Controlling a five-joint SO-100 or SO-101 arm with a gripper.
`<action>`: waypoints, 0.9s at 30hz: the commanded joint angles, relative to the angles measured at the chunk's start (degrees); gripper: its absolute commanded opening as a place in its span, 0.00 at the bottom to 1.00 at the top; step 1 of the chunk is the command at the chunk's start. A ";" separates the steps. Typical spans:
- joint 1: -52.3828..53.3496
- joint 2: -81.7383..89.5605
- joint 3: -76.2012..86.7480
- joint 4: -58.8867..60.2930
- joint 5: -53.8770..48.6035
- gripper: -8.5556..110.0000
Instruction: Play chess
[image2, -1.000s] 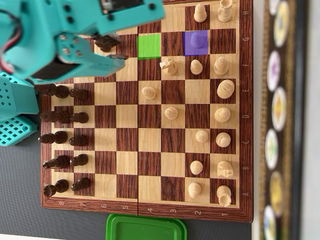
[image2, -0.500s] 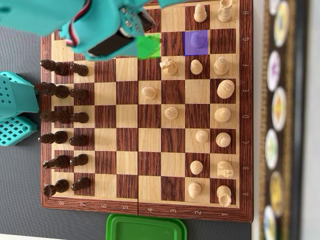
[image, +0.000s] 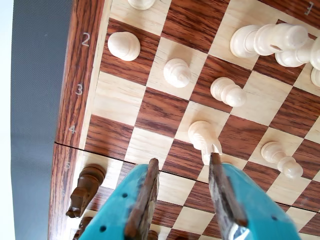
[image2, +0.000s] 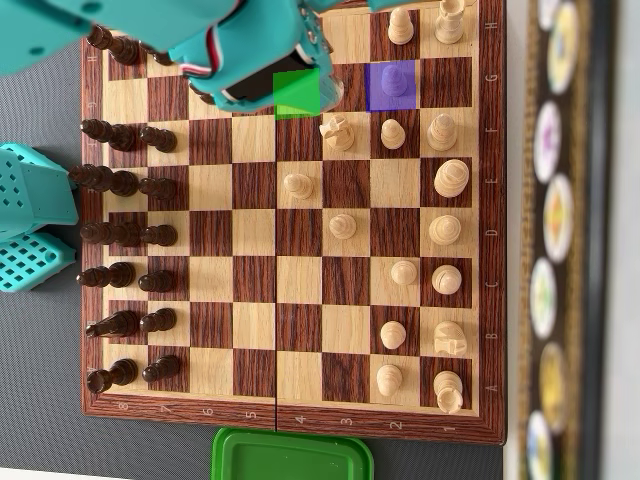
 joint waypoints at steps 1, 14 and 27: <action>-0.18 0.26 -3.52 0.26 0.44 0.22; -2.02 -7.29 -9.49 -4.48 -0.09 0.22; -1.41 -13.89 -14.85 -4.92 -0.18 0.22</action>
